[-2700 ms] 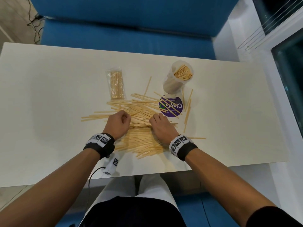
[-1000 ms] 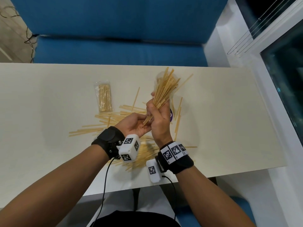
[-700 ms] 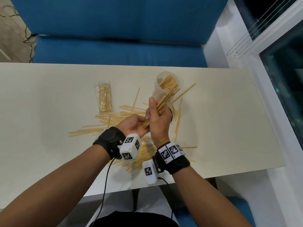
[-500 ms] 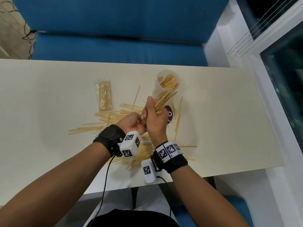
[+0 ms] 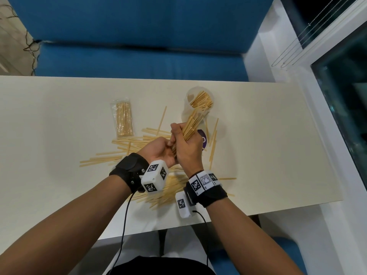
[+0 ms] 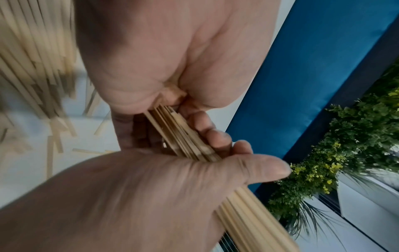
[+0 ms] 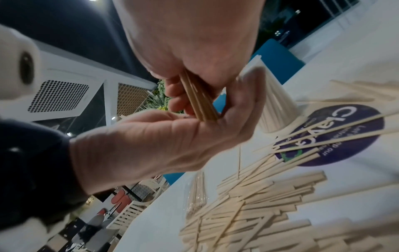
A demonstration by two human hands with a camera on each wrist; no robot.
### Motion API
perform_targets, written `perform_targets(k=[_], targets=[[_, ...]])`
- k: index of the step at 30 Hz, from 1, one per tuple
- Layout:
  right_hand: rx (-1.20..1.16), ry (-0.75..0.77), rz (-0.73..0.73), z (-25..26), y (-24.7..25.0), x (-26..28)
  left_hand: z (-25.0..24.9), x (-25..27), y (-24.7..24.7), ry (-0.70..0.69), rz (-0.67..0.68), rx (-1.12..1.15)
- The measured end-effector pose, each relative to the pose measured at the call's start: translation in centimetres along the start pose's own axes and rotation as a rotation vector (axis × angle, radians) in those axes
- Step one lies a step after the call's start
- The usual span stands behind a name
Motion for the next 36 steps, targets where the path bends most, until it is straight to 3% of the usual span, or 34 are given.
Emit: perform_targets(k=[9, 13, 25, 30, 33, 36], targets=[[0.028, -0.068, -0.054, -1.5, 0.2, 0.0, 0.7, -0.6, -0.4, 0.012, 0.084, 0.034], [0.013, -0.159, -0.078, -1.9, 0.6, 0.4, 1.0, -0.4, -0.2, 0.001, 0.058, -0.022], [-0.115, -0.033, -0.067, -0.9, 0.9, 0.3, 0.4, -1.0, 0.1, -0.036, -0.015, -0.007], [-0.038, -0.107, -0.092, -1.1, 0.7, 0.4, 0.5, -0.3, -0.5, -0.080, -0.004, 0.017], [0.029, -0.046, -0.096, -0.8, 0.6, 0.6, 0.7, 0.2, -1.2, -0.053, -0.010, -0.037], [0.332, 0.055, -0.161, -1.0, 0.7, 0.6, 0.6, 0.7, -2.0, -0.022, 0.015, -0.103]])
Point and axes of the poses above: each hand's wrist, its own x-axis away from the middle knuckle, its own y-axis out of the back of the hand, z = x × y, the point moved 3 cm from there along -x, towards the middle knuckle, and after that the axes turned 11 degrees about z, right-handed, at the moved point
